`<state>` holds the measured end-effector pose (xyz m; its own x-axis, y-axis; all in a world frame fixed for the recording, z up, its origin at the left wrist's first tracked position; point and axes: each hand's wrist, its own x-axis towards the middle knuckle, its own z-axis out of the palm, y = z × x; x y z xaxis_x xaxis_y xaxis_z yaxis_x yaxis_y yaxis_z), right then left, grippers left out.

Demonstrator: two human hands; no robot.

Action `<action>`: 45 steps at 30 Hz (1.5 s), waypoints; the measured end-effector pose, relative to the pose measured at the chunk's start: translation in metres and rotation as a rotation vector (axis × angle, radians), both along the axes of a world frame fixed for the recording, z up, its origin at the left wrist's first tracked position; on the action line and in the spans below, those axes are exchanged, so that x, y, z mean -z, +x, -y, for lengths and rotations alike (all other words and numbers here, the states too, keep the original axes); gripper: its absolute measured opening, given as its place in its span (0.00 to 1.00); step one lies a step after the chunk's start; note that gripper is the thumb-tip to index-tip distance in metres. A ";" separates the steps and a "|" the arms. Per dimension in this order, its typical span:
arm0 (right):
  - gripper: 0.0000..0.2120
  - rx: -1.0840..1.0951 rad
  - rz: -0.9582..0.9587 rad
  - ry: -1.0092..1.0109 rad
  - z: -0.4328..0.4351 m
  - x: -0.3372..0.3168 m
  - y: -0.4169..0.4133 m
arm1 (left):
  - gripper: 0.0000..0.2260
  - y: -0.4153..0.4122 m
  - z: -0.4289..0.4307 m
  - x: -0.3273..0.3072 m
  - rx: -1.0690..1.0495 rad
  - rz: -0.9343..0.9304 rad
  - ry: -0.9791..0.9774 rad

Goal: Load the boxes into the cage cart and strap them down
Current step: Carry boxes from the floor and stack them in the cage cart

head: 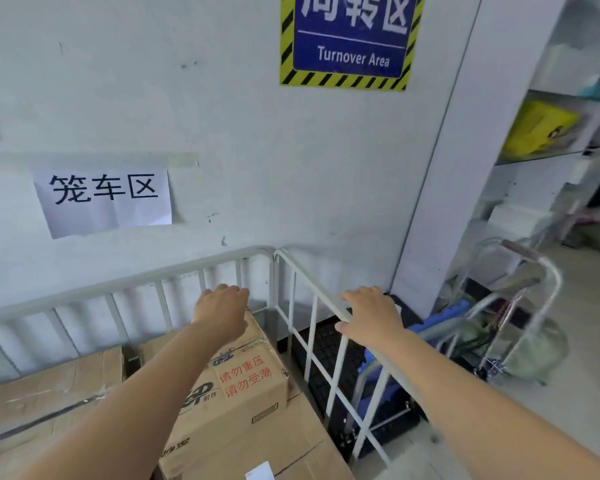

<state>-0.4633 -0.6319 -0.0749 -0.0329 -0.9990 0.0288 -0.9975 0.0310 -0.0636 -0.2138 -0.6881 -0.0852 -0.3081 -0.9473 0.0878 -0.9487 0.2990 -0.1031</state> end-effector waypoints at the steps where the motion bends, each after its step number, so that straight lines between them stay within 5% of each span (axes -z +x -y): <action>1: 0.26 0.018 0.001 -0.003 -0.011 -0.005 -0.009 | 0.10 -0.010 -0.007 -0.005 0.014 -0.001 -0.008; 17: 0.25 0.368 -0.074 -0.111 -0.194 -0.074 -0.110 | 0.12 -0.148 -0.105 -0.069 0.402 -0.011 -0.120; 28: 0.26 0.807 -0.106 0.004 -0.340 -0.076 -0.113 | 0.13 -0.216 -0.171 -0.069 0.794 0.004 -0.110; 45: 0.30 1.403 -0.002 0.102 -0.639 -0.050 -0.105 | 0.13 -0.332 -0.409 -0.042 1.298 0.003 -0.020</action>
